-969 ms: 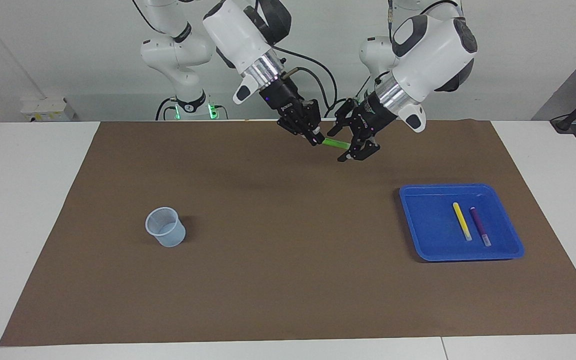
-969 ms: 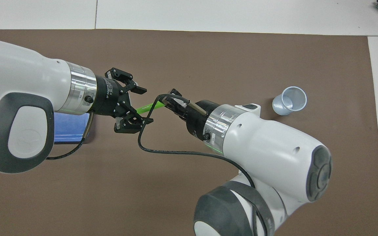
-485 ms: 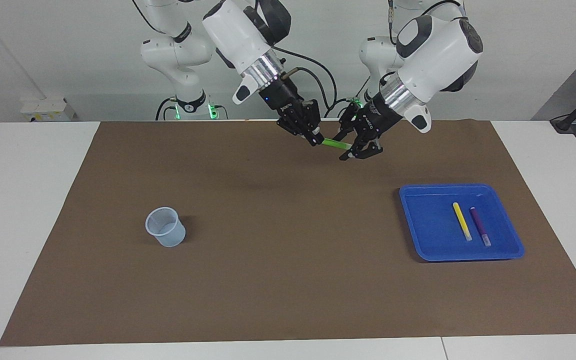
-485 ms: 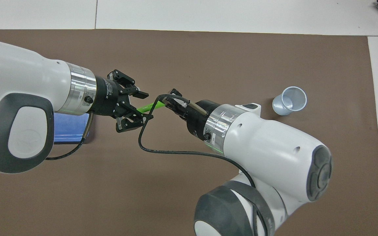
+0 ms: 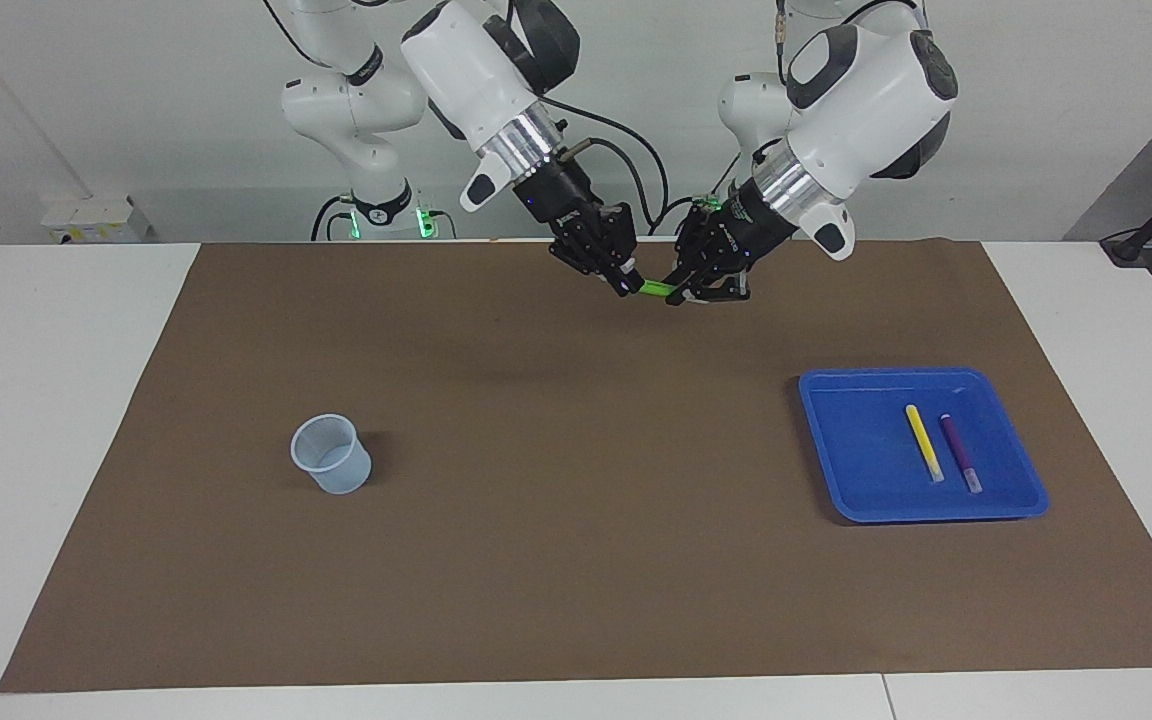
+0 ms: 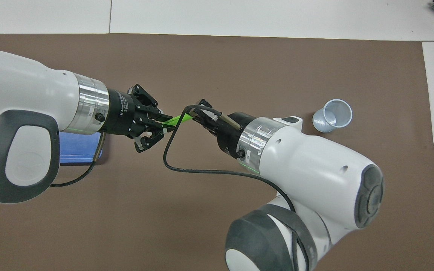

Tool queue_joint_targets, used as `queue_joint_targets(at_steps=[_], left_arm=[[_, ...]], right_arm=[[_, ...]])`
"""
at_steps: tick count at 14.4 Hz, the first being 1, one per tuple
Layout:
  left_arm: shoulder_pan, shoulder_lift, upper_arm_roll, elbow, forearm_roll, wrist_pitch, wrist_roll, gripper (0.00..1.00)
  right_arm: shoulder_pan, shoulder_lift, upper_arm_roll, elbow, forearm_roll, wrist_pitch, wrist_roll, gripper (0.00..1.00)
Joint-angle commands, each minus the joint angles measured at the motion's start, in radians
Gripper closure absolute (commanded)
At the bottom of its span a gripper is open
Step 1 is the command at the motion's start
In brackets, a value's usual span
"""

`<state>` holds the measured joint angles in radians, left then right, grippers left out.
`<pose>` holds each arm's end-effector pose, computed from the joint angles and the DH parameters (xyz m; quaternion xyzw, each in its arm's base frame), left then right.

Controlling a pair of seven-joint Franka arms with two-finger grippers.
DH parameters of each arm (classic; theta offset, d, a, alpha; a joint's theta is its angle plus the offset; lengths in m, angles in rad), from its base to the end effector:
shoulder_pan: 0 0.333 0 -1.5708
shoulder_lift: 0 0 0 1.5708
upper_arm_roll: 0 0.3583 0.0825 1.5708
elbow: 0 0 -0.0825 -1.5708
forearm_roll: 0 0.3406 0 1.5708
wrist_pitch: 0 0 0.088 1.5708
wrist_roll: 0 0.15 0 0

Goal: Right arm passes pens to left for tray arrangement
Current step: 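Close the left gripper on the green pen near the right gripper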

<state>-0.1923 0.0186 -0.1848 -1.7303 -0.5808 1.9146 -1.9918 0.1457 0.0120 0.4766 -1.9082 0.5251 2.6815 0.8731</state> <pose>0.4926 -0.2599 0.5955 0.6064 0.7406 -0.2279 0.1783 0.4930 0.3443 0.6025 -0.8670 0.2846 -0.1299 0.3877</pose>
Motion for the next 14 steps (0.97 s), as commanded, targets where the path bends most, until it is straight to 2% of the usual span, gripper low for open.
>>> queue_joint_targets(at_steps=[1, 4, 5, 6, 7, 9, 11, 14], left_arm=[[-0.004, -0.023, 0.007, -0.029, -0.014, 0.023, 0.027, 1.0], [-0.001, -0.023, 0.008, -0.029, -0.014, 0.02, 0.031, 1.0], [-0.002, -0.023, 0.008, -0.029, -0.014, 0.02, 0.031, 1.0], [0.001, -0.023, 0.008, -0.029, -0.014, 0.02, 0.037, 1.0], [0.008, -0.025, 0.01, -0.029, -0.014, 0.008, 0.071, 1.0], [0.036, -0.026, 0.015, -0.028, -0.013, -0.034, 0.148, 1.0], [0.057, -0.034, 0.018, -0.032, -0.008, -0.075, 0.302, 1.0], [0.059, -0.048, 0.016, -0.052, 0.004, -0.098, 0.447, 1.0]], right_arm=[[-0.011, -0.01, 0.013, -0.011, 0.01, 0.009, -0.026, 1.0], [-0.012, -0.009, 0.013, -0.008, 0.01, 0.0, -0.025, 1.0], [-0.012, -0.009, 0.013, -0.008, 0.01, 0.0, -0.025, 0.72], [-0.012, -0.009, 0.013, -0.008, 0.01, -0.002, -0.023, 0.33], [-0.012, -0.01, 0.013, -0.008, 0.01, -0.003, -0.023, 0.0], [-0.012, -0.012, 0.011, -0.008, 0.01, -0.012, -0.023, 0.0], [-0.026, -0.02, 0.002, 0.001, 0.007, -0.09, -0.064, 0.0], [-0.113, -0.023, 0.002, 0.05, 0.007, -0.274, -0.308, 0.0]])
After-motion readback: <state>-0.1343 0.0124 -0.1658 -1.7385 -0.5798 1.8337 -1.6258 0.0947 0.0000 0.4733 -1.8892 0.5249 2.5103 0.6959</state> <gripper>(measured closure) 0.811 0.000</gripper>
